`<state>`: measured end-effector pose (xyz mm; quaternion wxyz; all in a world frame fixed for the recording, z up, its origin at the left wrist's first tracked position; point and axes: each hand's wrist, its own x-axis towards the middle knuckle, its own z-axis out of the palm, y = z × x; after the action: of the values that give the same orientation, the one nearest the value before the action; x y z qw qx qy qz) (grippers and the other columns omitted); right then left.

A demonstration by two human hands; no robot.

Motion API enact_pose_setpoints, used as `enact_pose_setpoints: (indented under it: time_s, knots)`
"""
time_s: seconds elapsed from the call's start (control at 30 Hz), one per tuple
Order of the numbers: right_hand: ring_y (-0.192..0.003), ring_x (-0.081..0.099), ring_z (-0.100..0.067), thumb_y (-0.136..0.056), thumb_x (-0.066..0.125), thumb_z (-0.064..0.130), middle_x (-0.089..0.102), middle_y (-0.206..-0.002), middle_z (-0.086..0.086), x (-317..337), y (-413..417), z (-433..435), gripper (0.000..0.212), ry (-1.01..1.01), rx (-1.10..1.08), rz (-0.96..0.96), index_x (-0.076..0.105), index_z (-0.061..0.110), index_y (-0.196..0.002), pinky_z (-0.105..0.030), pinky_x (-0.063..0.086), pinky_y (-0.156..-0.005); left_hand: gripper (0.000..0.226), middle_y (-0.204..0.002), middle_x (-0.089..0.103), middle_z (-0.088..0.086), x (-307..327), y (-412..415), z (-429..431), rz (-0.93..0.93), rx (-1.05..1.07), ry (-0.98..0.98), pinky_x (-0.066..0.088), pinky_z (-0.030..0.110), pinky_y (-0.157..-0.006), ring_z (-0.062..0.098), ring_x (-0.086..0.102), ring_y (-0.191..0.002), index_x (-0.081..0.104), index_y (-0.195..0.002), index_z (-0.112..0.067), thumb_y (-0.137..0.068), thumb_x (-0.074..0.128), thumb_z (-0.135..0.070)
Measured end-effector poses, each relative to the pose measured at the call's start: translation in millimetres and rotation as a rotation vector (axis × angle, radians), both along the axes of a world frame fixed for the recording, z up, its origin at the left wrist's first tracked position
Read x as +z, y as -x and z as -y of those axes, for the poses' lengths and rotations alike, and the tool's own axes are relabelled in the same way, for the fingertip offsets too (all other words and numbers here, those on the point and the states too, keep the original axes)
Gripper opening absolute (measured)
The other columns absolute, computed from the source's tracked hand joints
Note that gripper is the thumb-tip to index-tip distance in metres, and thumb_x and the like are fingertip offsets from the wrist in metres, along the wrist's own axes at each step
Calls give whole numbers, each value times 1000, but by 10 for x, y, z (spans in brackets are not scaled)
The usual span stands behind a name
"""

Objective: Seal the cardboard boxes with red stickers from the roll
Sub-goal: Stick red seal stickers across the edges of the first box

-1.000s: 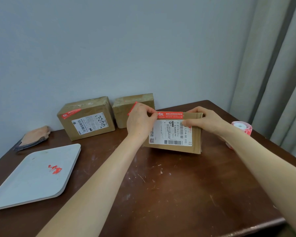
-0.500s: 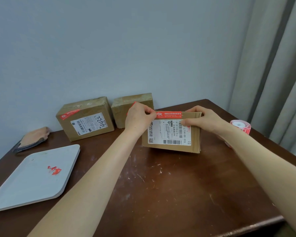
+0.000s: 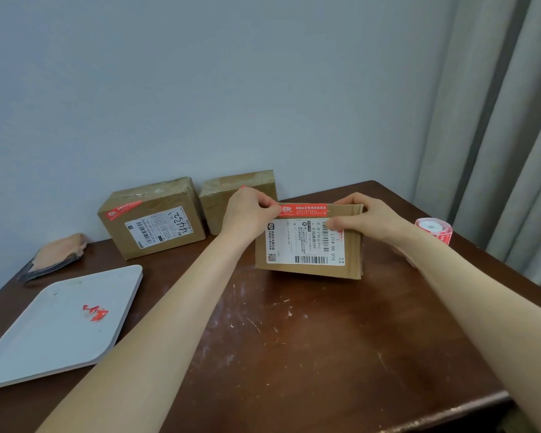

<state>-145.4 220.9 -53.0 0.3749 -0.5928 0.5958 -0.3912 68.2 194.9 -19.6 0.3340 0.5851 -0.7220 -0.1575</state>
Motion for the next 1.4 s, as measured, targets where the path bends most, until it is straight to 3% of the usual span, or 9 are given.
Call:
enact_pose_setpoints:
  time_s: [0.53, 0.77, 1.0, 1.23, 1.4]
  knots:
    - [-92, 67, -13, -74, 79, 31, 69, -101, 1, -6, 9, 2, 46, 2, 2, 0, 58, 23, -115, -26, 52, -76, 19, -98, 73, 4, 82, -30, -34, -36, -46, -91, 56, 37, -81, 15, 64, -87, 71, -72, -11, -87, 64, -20]
    - [-92, 67, -13, -75, 79, 29, 70, -100, 1, -7, 8, -1, 47, 5, 8, 6, 58, 21, -115, -26, 52, -77, 16, -100, 72, 4, 120, -44, -46, -42, -59, -119, 52, 33, -81, 14, 62, -89, 71, -73, -11, -86, 66, -19]
    - [-92, 67, -13, -74, 80, 30, 69, -101, 0, -17, 20, 4, 46, 6, 7, 5, 58, 22, -114, -27, 53, -78, 12, -101, 72, 3, 147, -43, -49, -37, -63, -133, 42, 15, -64, 8, 55, -84, 71, -75, -12, -84, 68, -19]
    - [-90, 67, -10, -75, 79, 30, 70, -100, 2, -13, 23, 6, 45, 8, 16, 7, 58, 23, -114, -22, 50, -71, 12, -96, 70, 4, 157, -45, -57, -27, -70, -137, 38, 16, -58, 6, 53, -70, 74, -80, -9, -83, 69, -19]
    - [-90, 67, -10, -75, 79, 29, 70, -99, 2, -18, 31, 3, 44, 10, 23, 17, 58, 22, -113, -21, 50, -70, 12, -97, 69, 3, 170, -41, -68, -21, -73, -149, 38, 17, -58, 5, 53, -71, 73, -79, -9, -84, 68, -19]
